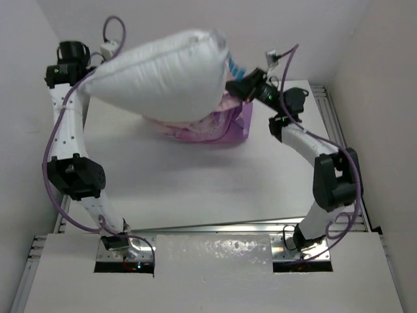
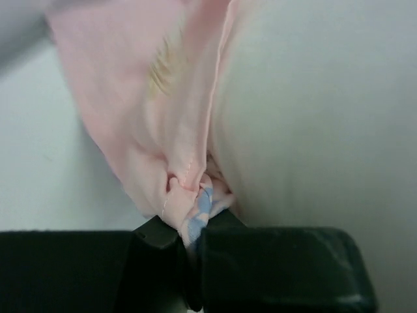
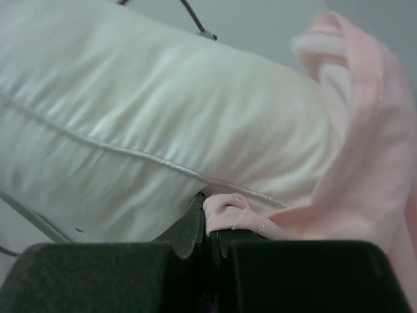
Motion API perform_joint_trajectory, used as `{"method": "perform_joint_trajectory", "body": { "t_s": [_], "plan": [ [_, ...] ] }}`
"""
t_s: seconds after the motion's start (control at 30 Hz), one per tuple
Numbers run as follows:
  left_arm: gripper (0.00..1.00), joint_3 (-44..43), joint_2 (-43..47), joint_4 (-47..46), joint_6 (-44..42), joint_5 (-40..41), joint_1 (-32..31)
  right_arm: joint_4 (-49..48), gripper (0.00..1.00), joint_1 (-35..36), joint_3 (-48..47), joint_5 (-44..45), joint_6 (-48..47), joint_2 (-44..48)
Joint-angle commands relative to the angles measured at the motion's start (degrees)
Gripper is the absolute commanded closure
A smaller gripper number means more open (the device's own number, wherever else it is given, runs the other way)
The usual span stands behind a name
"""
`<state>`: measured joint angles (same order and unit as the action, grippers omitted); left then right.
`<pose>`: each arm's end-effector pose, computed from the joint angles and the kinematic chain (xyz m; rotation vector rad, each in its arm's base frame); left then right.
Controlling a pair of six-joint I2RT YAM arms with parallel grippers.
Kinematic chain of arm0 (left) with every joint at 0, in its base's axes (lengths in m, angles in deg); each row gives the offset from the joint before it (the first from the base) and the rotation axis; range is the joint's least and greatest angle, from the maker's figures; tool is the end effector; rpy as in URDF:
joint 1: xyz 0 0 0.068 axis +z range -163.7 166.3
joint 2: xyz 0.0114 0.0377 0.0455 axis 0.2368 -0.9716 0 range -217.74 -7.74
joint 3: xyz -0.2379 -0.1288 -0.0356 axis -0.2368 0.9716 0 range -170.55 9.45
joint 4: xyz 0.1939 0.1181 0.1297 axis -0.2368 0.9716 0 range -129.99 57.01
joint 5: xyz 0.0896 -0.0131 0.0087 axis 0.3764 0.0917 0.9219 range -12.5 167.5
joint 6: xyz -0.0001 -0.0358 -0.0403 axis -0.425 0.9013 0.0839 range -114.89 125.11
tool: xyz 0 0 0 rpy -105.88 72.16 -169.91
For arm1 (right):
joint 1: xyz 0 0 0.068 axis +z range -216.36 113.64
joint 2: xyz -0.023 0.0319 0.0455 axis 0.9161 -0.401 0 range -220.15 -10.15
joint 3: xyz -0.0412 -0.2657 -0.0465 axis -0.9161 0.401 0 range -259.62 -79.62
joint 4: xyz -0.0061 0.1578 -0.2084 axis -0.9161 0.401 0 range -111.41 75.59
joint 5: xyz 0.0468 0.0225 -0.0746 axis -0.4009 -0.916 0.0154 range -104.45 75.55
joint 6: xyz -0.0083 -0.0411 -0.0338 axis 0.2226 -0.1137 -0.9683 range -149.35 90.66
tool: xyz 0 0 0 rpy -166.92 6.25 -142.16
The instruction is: Put the pillow into the pillowcase
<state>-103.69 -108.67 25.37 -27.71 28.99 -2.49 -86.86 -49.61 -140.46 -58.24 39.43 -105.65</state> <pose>0.3538 0.0429 0.4051 0.7285 2.0750 -0.6370 0.3439 0.1293 0.3374 -0.2216 1.3597 1.6759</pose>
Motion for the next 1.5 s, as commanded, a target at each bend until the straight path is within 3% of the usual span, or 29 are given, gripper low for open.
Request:
{"method": "perform_joint_trajectory", "body": {
  "t_s": [0.0, 0.07, 0.13, 0.2, 0.27, 0.37, 0.4, 0.47, 0.53, 0.6, 0.63, 0.73, 0.77, 0.8, 0.83, 0.9, 0.97, 1.0, 1.03, 1.13, 1.17, 1.2, 1.23, 1.27, 1.3, 1.37, 1.4, 1.43, 1.47],
  "plan": [
    [1.00, -22.14, -3.81, -2.07, 11.43, -6.69, 1.10, -17.95, 1.00, -5.40, -17.74, 2.91, 20.67, -5.02],
    [1.00, -32.62, -4.63, -7.85, 20.89, -2.92, 1.10, -16.48, 1.00, -8.66, -25.34, 4.76, 25.18, -9.67],
    [1.00, -28.74, 1.15, -22.69, 26.55, 2.00, 1.28, -13.23, 1.00, -9.63, -31.26, 5.03, 23.44, -10.23],
    [1.00, -36.22, -1.35, -24.06, 32.28, 3.77, 1.72, -6.56, 1.00, -9.55, -30.93, 5.12, 19.31, -6.90],
    [1.00, -41.78, -1.73, -27.90, 38.06, 7.10, 2.42, 3.77, 1.00, -9.63, -32.05, 6.26, 9.93, -3.91],
    [1.00, -46.38, -3.84, -35.55, 45.01, 9.31, 5.14, 23.31, 1.00, -9.99, -45.29, 8.28, -5.89, -0.48],
    [1.00, -45.60, -3.32, -35.92, 45.30, 9.66, 5.41, 26.22, 1.00, -9.99, -50.21, 8.89, -10.28, 0.75],
    [1.00, -38.76, -1.74, -34.35, 43.03, 10.28, 5.67, 28.00, 1.00, -9.90, -48.95, 10.30, -11.46, 3.38],
    [1.00, -30.26, 1.07, -31.97, 38.91, 10.97, 5.76, 26.53, 1.00, -9.99, -38.95, 10.91, -11.82, 7.85],
    [1.00, -29.94, 2.04, -32.31, 36.96, 15.70, 6.02, 26.95, 1.00, -9.99, -33.64, 12.32, -13.47, 8.41],
    [1.00, -34.64, 1.87, -33.36, 36.51, 17.29, 6.29, 32.26, 1.00, -10.16, -35.56, 14.07, -14.79, 7.01],
    [1.00, -41.26, 3.44, -42.22, 37.30, 22.05, 6.38, 42.91, 1.00, -10.07, -55.74, 14.78, -19.99, 1.58],
    [1.00, -42.24, 4.76, -43.73, 37.74, 22.49, 6.38, 43.39, 1.00, -10.16, -63.19, 14.70, -20.08, 0.94],
    [1.00, -43.12, 5.29, -43.48, 37.91, 22.67, 6.29, 43.39, 1.00, -10.16, -64.39, 14.87, -19.99, 0.76],
    [1.00, -41.91, 6.08, -42.09, 37.83, 21.54, 6.29, 43.22, 1.00, -10.16, -63.45, 15.05, -20.08, 1.54],
    [1.00, -36.31, 9.49, -34.74, 36.77, 17.25, 6.29, 39.80, 1.00, -10.07, -49.18, 15.66, -19.99, 7.50],
    [1.00, -22.08, 12.49, -32.23, 39.13, 14.69, 6.38, 35.31, 1.00, -9.46, -35.04, 18.54, -19.56, 10.33],
    [1.00, -18.38, 12.42, -32.92, 40.54, 13.63, 6.29, 35.39, 1.00, -9.46, -35.05, 18.48, -18.34, 9.03],
    [1.00, -21.13, 11.20, -33.45, 41.25, 14.40, 6.38, 39.57, 1.00, -9.81, -38.01, 17.96, -18.24, 7.28],
    [1.00, -44.53, 3.11, -38.87, 42.48, 22.04, 6.55, 54.93, 1.00, -9.55, -73.36, 20.04, -25.17, -3.34],
    [1.00, -42.79, 7.89, -43.61, 42.40, 23.45, 6.55, 54.99, 1.00, -9.55, -86.07, 21.89, -25.35, -5.46],
    [1.00, -39.30, 9.76, -52.01, 42.40, 25.72, 6.55, 54.38, 1.00, -9.72, -86.81, 24.17, -27.10, -4.61],
    [1.00, -43.61, 9.26, -50.79, 41.88, 25.31, 6.55, 53.25, 1.00, -9.72, -83.68, 24.02, -28.50, -1.38],
    [1.00, -44.61, 8.38, -44.51, 41.52, 21.22, 6.47, 51.23, 1.00, -9.72, -65.29, 23.49, -29.91, 3.26],
    [1.00, -32.61, 10.03, -42.18, 41.17, 17.96, 6.46, 40.86, 1.00, -8.50, -51.36, 24.01, -29.75, 13.40],
    [1.00, -12.28, 16.08, -43.21, 42.04, 14.77, 6.38, 36.71, 1.00, -6.57, -27.44, 27.69, -29.83, 17.01],
    [1.00, -8.27, 14.72, -40.00, 41.87, 16.24, 6.38, 39.58, 1.00, -6.38, -28.27, 27.18, -29.49, 15.71],
    [1.00, -17.81, 10.88, -35.70, 41.96, 17.13, 6.64, 47.62, 1.00, -6.47, -32.20, 23.18, -28.96, 10.13],
    [1.00, -29.91, -0.74, -28.26, 42.65, 17.83, 6.99, 51.09, 1.00, -6.47, -46.59, 21.83, -29.22, 7.38]
  ]
}}
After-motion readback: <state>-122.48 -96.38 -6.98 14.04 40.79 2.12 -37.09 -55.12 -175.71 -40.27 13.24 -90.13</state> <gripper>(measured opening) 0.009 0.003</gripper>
